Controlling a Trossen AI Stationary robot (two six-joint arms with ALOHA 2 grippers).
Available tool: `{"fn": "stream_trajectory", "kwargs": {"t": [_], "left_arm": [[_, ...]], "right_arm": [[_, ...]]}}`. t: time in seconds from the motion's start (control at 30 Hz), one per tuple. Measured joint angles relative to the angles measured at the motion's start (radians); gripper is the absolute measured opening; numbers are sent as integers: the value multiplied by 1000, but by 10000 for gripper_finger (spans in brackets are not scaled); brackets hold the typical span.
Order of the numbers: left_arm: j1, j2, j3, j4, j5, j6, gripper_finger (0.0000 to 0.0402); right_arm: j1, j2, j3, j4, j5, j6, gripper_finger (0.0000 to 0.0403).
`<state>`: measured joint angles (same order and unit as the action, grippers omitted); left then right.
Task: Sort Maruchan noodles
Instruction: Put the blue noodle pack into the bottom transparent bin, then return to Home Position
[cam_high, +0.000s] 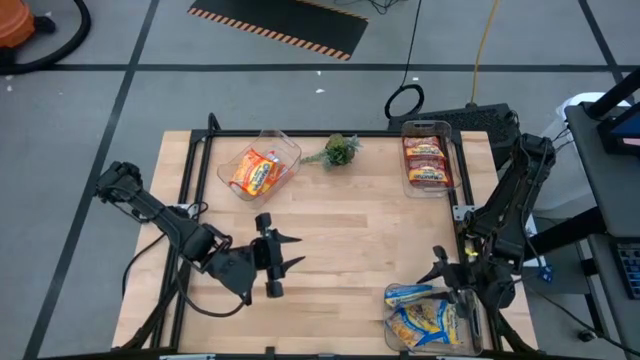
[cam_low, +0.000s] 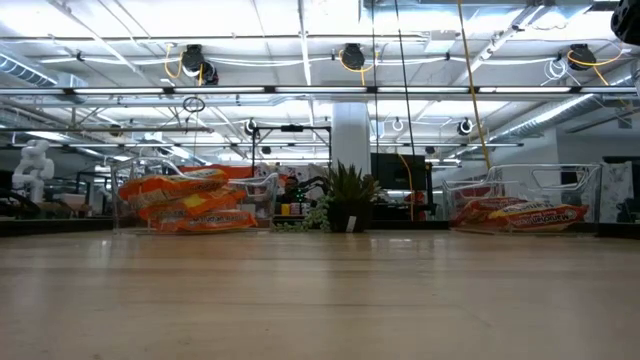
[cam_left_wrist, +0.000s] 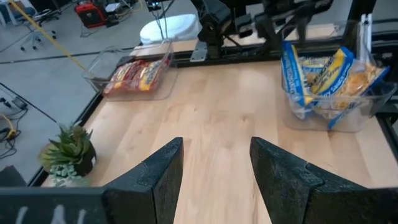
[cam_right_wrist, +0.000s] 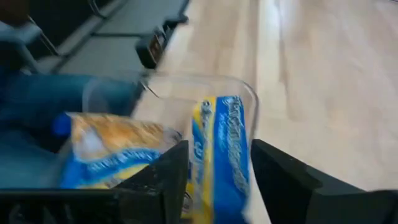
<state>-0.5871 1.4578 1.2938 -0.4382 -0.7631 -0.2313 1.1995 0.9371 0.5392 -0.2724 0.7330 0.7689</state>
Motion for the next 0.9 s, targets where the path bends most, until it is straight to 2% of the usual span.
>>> {"fn": "stream_trajectory", "kwargs": {"t": [0.2, 0.3, 0.47, 0.57, 0.7, 0.8, 0.9], "left_arm": [[5, 0, 0, -22, -1, -23, 193], [5, -7, -1, -14, -2, 9, 193], [7, -45, -1, 75, 19, 131, 193], [8, -77, -1, 71, 22, 172, 190], [23, -132, -65, 131, 55, 221, 160], [38, -198, -186, 281, 170, 300, 123], [74, -294, -309, 423, 250, 354, 89]], "right_arm": [[0, -17, 0, 168, -44, -6, 189], [0, -30, 0, 257, -1, -75, 188], [0, -52, 0, 451, 148, -393, 181], [0, -78, 0, 513, 190, -587, 173], [-2, -120, 0, 519, 293, -757, 145], [-4, -172, 0, 528, 361, -858, 107], [-17, -232, 0, 530, 363, -939, 60]]}}
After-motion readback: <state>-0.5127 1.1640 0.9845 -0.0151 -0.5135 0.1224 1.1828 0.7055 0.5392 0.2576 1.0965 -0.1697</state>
